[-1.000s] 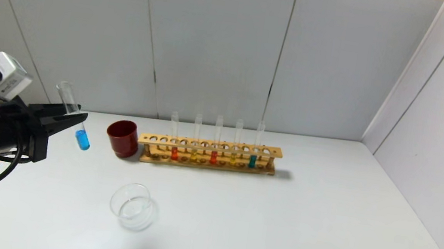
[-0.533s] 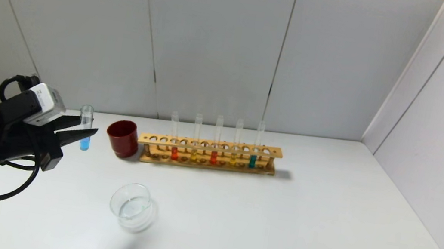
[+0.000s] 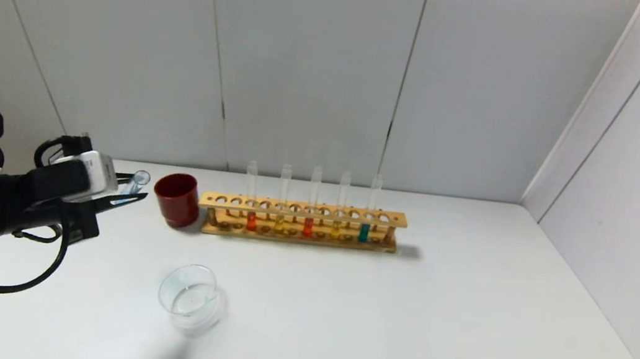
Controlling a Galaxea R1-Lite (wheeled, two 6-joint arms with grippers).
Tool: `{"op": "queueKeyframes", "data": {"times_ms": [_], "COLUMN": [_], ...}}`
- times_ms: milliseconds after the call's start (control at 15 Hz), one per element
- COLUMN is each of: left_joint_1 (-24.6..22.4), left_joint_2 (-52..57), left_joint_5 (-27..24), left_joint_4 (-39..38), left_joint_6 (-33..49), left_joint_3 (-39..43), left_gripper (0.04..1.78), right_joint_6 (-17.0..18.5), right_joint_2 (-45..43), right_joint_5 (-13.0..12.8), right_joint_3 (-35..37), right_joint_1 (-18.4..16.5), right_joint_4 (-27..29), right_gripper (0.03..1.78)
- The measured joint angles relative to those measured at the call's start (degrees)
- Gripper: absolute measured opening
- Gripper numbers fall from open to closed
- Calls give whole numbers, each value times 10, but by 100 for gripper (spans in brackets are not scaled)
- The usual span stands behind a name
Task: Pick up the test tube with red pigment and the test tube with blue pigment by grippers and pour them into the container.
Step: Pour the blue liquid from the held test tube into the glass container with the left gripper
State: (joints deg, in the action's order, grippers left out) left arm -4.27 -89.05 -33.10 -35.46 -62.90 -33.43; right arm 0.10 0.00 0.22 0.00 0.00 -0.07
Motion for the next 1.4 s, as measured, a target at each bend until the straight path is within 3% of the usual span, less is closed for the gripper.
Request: {"op": "queueKeyframes", "data": {"times_ms": [400, 867, 1400], "left_joint_1": [-17, -22, -18], "left_joint_2": [-12, -48, -114], "left_joint_5": [4, 10, 22], "left_joint_4": [-1, -8, -79], "left_joint_6": [-137, -200, -270], "left_joint_3": [35, 36, 39], "left_gripper": [32, 32, 32], "right_joint_6": [0, 0, 0], "right_joint_2": [0, 0, 0], "right_joint_5": [0, 0, 0], "right_joint_3": [0, 0, 0], "right_joint_1": [0, 0, 0], "right_joint_4": [0, 0, 0], "right_gripper": [175, 175, 175]}}
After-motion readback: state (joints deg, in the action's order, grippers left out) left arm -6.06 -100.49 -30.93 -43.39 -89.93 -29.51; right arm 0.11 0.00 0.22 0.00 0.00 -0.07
